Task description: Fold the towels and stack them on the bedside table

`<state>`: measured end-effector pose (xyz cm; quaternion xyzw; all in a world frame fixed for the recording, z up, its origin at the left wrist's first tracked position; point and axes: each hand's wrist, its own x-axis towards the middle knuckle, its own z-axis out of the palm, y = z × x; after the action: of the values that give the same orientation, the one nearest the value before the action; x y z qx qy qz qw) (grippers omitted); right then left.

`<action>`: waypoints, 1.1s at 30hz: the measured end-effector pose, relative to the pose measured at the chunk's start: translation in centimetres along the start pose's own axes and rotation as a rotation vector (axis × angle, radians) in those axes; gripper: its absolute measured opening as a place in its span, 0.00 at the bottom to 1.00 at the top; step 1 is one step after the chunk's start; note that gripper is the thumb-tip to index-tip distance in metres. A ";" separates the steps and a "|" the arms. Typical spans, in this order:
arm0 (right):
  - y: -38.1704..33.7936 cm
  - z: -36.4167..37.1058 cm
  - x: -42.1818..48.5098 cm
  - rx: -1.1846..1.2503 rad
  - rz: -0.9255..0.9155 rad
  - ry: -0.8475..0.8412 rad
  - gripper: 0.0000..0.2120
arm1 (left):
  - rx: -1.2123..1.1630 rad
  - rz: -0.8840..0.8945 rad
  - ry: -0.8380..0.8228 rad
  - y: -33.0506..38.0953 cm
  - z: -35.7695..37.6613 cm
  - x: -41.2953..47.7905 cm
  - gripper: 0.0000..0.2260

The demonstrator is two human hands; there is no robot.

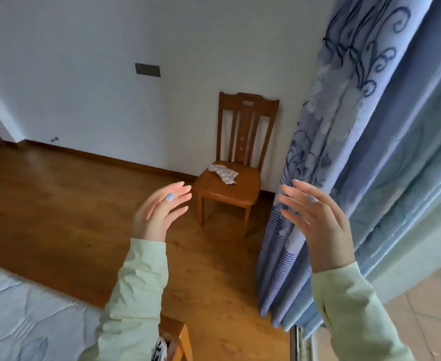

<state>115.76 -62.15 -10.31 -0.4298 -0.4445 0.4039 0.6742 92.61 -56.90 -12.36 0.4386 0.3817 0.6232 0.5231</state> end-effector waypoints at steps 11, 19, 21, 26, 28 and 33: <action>5.9 2.5 14.7 0.005 0.006 -0.145 0.34 | 0.010 0.062 0.135 -3.3 0.1 12.8 0.20; 10.0 8.0 27.9 0.014 0.015 -0.185 0.36 | 0.022 0.127 0.202 -4.8 -2.2 25.9 0.12; 10.5 9.2 30.6 0.013 0.007 -0.189 0.35 | 0.025 0.143 0.204 -4.6 -2.5 28.6 0.15; 12.7 12.5 35.9 0.032 0.049 -0.211 0.26 | 0.078 0.126 0.251 -4.8 -4.1 33.6 0.11; 13.8 14.3 37.7 0.043 0.065 -0.228 0.22 | 0.096 0.113 0.292 -4.7 -5.2 35.1 0.09; 17.1 19.8 42.0 0.041 0.127 -0.289 0.12 | 0.168 0.145 0.417 -4.3 -8.9 38.7 0.09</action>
<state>105.91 -13.68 -11.10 -0.3808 -0.5005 0.5122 0.5849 82.93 -18.14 -13.58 0.3687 0.4995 0.7022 0.3485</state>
